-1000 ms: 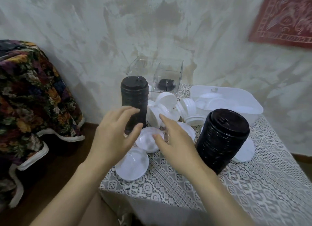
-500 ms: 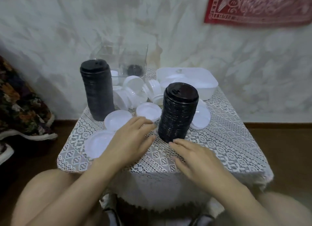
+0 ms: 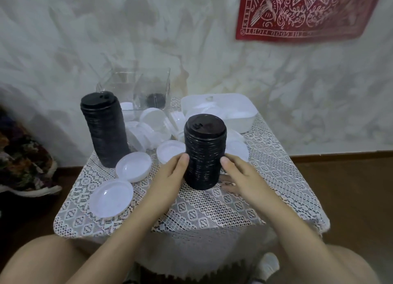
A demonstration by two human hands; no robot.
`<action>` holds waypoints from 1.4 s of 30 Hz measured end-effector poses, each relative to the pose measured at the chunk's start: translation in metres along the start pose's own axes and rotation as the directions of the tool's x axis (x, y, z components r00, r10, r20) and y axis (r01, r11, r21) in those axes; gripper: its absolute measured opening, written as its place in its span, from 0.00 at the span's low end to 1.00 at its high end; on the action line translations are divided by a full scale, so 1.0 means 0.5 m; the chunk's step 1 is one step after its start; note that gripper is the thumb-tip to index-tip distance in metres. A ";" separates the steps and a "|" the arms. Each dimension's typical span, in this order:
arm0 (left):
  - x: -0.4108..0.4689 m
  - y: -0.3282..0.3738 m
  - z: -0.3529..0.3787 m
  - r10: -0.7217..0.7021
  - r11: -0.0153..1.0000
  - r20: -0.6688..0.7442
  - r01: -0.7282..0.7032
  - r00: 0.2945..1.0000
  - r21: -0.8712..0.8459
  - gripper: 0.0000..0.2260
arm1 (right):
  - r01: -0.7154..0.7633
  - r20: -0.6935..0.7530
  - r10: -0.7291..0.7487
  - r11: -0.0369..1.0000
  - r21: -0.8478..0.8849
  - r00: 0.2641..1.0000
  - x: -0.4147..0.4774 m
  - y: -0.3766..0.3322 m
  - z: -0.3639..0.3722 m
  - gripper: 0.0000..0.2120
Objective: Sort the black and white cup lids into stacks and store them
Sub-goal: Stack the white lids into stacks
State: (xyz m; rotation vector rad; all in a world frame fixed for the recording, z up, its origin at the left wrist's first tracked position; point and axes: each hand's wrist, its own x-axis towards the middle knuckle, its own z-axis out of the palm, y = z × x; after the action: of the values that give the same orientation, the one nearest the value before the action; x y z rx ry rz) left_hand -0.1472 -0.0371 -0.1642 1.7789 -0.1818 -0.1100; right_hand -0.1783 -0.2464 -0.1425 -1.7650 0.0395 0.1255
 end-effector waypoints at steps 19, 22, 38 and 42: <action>-0.013 0.064 0.053 0.023 0.990 -0.002 -0.023 1.000 -0.142 0.21 | 0.140 -0.081 -0.136 0.989 0.041 0.987 -0.006 -0.024 -0.038 0.24; 0.013 0.095 0.088 0.045 0.990 0.015 -0.042 0.999 -0.133 0.15 | 0.154 -0.125 -0.150 0.988 0.024 0.981 -0.007 -0.045 -0.077 0.30; 0.172 0.196 0.261 0.112 0.990 0.103 -0.102 0.988 -0.096 0.23 | 0.159 -0.257 -0.129 0.982 0.099 0.958 0.047 -0.081 -0.279 0.21; 0.218 0.202 0.305 0.096 0.991 0.115 -0.084 0.989 -0.105 0.23 | 0.133 -0.285 -0.109 0.989 0.063 0.952 0.076 -0.073 -0.325 0.23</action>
State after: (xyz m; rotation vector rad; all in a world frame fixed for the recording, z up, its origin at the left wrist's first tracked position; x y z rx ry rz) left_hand -0.0731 -0.2243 -0.0956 1.6627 -0.3370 -0.1587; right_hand -0.1266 -0.3969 -0.0799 -1.6869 0.1399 -0.2147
